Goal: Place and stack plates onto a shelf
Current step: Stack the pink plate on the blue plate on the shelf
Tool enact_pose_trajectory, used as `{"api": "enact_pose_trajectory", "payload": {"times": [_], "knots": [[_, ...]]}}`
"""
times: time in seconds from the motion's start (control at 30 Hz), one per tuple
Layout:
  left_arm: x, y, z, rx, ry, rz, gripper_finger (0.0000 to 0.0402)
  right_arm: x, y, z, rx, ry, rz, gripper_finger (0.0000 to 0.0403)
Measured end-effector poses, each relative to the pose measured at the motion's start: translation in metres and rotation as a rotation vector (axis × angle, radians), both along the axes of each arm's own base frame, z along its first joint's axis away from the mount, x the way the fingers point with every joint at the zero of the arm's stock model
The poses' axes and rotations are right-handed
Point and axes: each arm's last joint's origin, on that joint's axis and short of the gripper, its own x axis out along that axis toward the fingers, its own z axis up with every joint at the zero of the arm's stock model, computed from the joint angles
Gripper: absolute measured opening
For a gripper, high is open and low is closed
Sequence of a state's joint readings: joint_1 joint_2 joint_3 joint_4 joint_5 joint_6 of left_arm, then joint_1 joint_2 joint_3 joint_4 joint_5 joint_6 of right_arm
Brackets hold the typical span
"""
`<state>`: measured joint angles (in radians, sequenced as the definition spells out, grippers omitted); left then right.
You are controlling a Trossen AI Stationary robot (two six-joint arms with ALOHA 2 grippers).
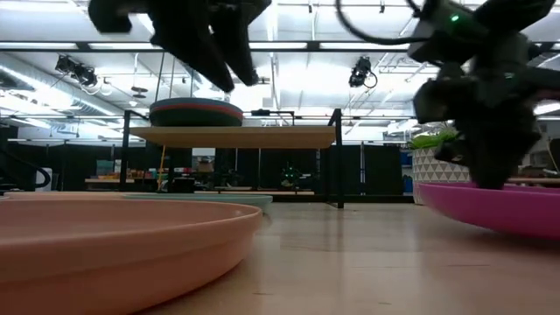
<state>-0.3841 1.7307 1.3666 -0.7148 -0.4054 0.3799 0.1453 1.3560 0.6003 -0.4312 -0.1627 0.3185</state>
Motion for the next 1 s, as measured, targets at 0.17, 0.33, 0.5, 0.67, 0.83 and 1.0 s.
{"api": "enact_pose_trajectory", "payload": {"times": [0.17, 0.33, 0.5, 0.67, 0.83, 1.0], "knots": [[0.014, -0.013, -0.023, 0.079, 0.003, -0.094, 0.0197, 0.009, -0.013, 0.003, 0.03, -0.072, -0.073, 0.0019], [0.027, -0.02, -0.04, 0.139, -0.013, -0.181, 0.0219, 0.015, -0.023, 0.006, 0.058, -0.133, -0.11, 0.0022], [0.038, -0.023, -0.047, 0.251, -0.052, -0.254, 0.0212, 0.018, -0.031, 0.008, 0.081, -0.166, -0.139, 0.0021], [0.048, -0.025, -0.054, 0.317, -0.081, -0.339, 0.0206, 0.022, -0.035, 0.01, 0.109, -0.211, -0.144, 0.0022], [0.054, -0.023, -0.064, 0.366, -0.066, -0.392, 0.0206, 0.024, -0.036, 0.012, 0.122, -0.237, -0.137, 0.0022], [0.06, -0.022, -0.069, 0.425, -0.066, -0.438, 0.0206, 0.026, -0.035, 0.014, 0.133, -0.275, -0.127, 0.0022]]}}
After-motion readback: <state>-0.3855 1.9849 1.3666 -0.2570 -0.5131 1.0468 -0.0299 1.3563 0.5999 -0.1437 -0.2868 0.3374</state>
